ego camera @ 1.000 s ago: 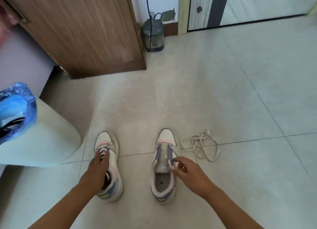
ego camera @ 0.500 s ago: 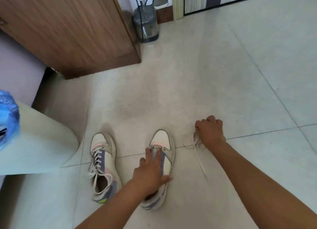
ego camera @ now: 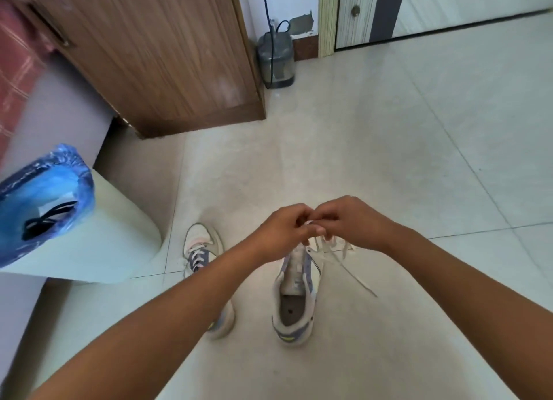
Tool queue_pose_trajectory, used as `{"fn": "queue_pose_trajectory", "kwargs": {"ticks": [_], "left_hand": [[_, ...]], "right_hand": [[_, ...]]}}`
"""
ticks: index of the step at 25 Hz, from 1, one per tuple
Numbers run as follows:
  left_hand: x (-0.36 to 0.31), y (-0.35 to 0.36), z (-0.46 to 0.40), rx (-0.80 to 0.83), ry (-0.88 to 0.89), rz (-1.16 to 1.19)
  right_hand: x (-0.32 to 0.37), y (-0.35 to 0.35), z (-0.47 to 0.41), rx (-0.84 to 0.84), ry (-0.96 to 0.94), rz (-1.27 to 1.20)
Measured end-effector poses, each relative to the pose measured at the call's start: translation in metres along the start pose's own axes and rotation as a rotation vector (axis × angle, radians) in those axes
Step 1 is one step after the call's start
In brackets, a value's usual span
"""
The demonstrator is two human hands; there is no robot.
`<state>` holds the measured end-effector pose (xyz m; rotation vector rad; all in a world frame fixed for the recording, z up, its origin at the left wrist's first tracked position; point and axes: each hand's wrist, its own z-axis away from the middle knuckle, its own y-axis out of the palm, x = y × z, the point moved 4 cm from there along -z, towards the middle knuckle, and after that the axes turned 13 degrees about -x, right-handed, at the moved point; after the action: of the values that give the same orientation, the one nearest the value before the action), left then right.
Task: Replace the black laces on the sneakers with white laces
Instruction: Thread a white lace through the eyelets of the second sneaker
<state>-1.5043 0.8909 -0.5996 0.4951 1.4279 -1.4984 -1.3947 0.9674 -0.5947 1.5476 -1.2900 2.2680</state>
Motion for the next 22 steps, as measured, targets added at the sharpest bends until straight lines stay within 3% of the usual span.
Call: {"fn": "queue_pose_trajectory", "kwargs": {"ticks": [4, 8, 13, 16, 18, 20, 22], "left_hand": [[-0.009, -0.043, -0.003, -0.089, -0.027, -0.030], [-0.018, -0.089, 0.009, -0.077, -0.040, -0.043], [-0.034, -0.168, 0.010, -0.440, -0.212, 0.048], [-0.070, -0.184, 0.018, -0.277, -0.200, -0.123], [-0.106, -0.186, 0.028, -0.161, -0.076, -0.205], [-0.146, -0.192, 0.042, -0.169, 0.084, -0.107], [-0.176, -0.196, 0.058, -0.168, 0.156, 0.179]], "right_hand": [[0.008, -0.017, 0.005, -0.139, 0.108, -0.096], [0.033, -0.055, 0.013, -0.247, 0.201, -0.167], [0.080, -0.122, 0.018, -0.156, 0.240, -0.001], [0.123, -0.138, 0.009, -0.118, 0.232, 0.065], [0.157, -0.139, 0.002, -0.145, 0.213, 0.078], [0.190, -0.132, 0.003, -0.206, 0.171, -0.009], [0.221, -0.121, 0.012, -0.246, 0.108, -0.109]]}}
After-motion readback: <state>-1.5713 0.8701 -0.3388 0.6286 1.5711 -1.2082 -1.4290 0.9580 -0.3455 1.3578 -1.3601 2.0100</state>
